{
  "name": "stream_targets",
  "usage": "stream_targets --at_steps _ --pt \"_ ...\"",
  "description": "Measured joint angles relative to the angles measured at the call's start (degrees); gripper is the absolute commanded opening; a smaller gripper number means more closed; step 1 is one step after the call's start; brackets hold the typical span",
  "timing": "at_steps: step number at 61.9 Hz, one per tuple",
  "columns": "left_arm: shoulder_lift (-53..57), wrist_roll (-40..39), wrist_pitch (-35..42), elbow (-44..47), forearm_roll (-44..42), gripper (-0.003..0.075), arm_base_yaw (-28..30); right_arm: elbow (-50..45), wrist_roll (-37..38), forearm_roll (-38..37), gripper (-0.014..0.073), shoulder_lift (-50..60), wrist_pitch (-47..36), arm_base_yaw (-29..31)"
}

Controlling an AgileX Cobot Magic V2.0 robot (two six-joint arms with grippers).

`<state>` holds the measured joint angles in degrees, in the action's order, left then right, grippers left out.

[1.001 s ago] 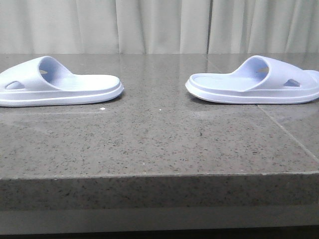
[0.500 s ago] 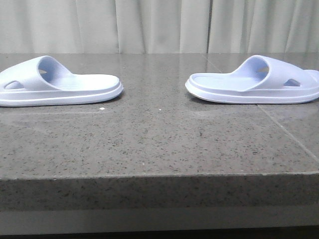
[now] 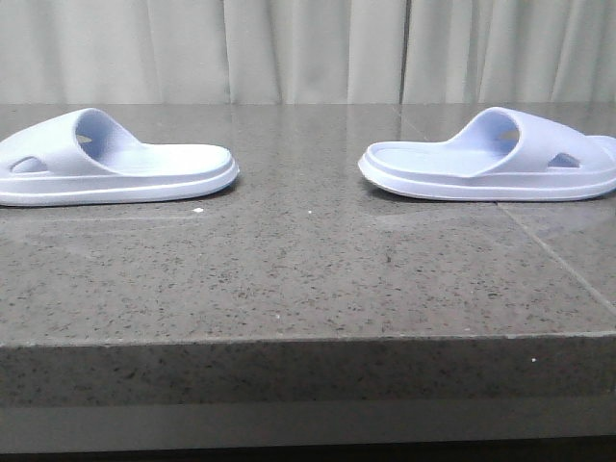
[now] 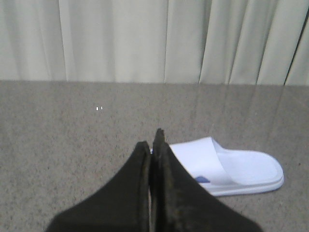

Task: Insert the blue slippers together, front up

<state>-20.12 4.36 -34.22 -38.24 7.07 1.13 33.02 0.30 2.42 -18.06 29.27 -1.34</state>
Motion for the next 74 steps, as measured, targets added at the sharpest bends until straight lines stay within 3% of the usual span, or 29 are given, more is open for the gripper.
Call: stream_targets --at_steps 10,26,33,37,45,51,56,64,74 --pt "-4.7 0.0 -4.3 -0.2 -0.2 -0.002 0.0 0.1 0.0 0.0 -0.0118 -7.0 4.0 0.0" --pt "-7.9 0.0 -4.6 -0.2 -0.2 -0.002 0.0 0.1 0.0 0.0 -0.0118 -13.8 5.9 0.0" --pt "-8.8 0.0 -4.7 -0.2 -0.2 -0.001 0.0 0.1 0.0 0.0 -0.0074 -15.2 5.9 0.0" --pt "-9.5 0.0 -4.7 -0.2 -0.2 0.006 0.0 0.1 0.0 0.0 0.0026 -15.7 5.9 0.0" --pt "-11.4 0.0 -4.7 -0.2 -0.2 0.0356 0.0 0.1 0.0 0.0 0.0313 -15.9 5.9 0.0" --pt "-12.4 0.0 -4.5 -0.2 -0.2 0.0524 0.0 0.1 0.0 0.0 0.0401 -15.9 5.9 0.0" --pt "-13.0 0.0 -4.3 -0.2 -0.2 0.0543 0.0 0.1 0.0 0.0 0.0405 -15.9 5.9 0.0" --pt "-14.0 0.0 -4.3 -0.2 -0.2 0.0507 0.0 0.1 0.0 0.0 0.0405 -15.9 5.9 0.0" --pt "-19.5 0.0 -9.7 -3.6 -0.2 0.0489 0.0 0.1 0.0 0.5 0.0405 -15.9 5.9 0.0"
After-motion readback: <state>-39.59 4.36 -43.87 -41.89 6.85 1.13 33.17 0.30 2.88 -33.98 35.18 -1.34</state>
